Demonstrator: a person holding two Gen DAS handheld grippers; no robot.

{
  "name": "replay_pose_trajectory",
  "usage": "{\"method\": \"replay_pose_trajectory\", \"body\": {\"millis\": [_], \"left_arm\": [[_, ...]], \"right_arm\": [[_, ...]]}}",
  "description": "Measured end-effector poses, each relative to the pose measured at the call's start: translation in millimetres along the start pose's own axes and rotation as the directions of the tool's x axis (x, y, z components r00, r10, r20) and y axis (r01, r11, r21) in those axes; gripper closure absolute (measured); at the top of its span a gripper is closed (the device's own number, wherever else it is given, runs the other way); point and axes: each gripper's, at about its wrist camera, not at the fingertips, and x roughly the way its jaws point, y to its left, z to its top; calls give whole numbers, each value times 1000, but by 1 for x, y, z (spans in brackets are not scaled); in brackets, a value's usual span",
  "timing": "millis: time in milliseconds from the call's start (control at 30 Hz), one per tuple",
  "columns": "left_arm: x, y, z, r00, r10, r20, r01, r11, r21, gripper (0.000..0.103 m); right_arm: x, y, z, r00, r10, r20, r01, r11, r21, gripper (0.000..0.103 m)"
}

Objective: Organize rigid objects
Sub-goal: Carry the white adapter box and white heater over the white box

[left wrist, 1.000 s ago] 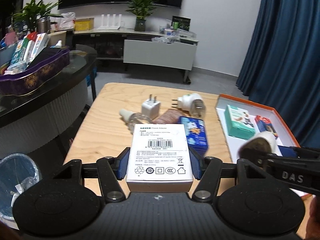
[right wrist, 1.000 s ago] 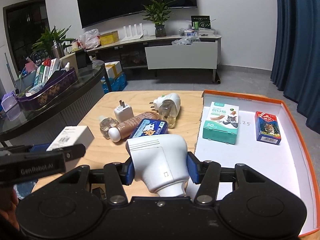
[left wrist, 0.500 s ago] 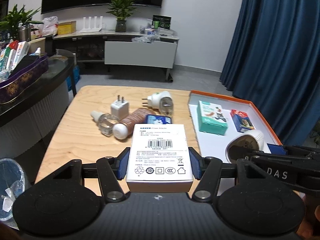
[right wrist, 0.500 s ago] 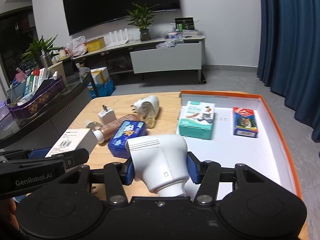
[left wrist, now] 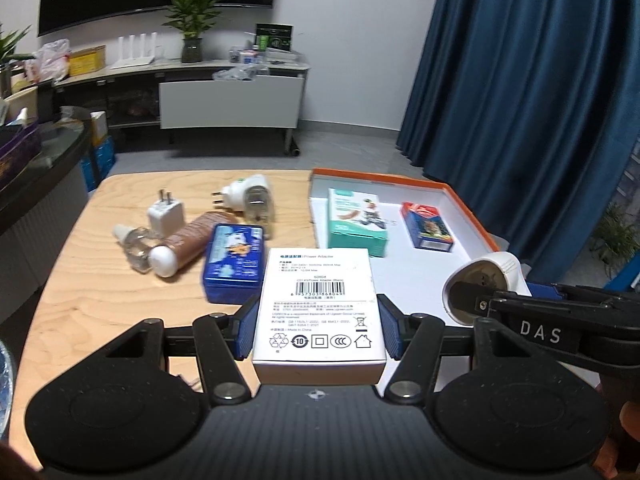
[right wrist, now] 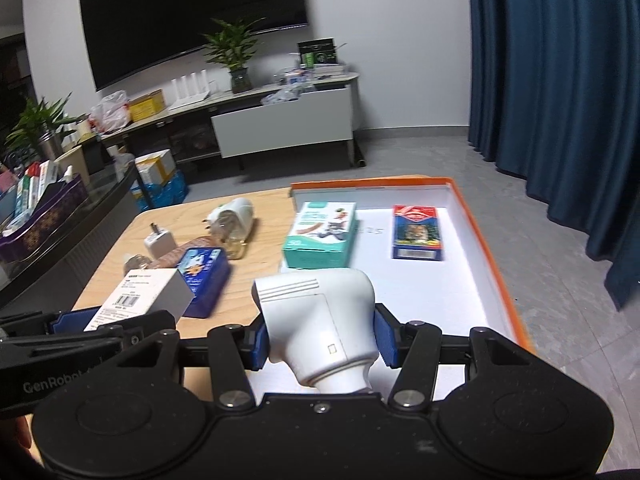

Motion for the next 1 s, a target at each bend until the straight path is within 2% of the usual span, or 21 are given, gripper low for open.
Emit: {"method": "replay_pose_trajectory", "body": {"millis": [467, 1000], "left_arm": [[15, -36, 3, 998, -61, -12, 62, 996, 60, 43], [25, -57, 8, 996, -89, -15, 90, 991, 98, 43]], "right_arm": [[-11, -42, 0, 997, -80, 17, 78, 994, 75, 41], [-13, -65, 3, 993, -117, 30, 113, 986, 119, 41]]}}
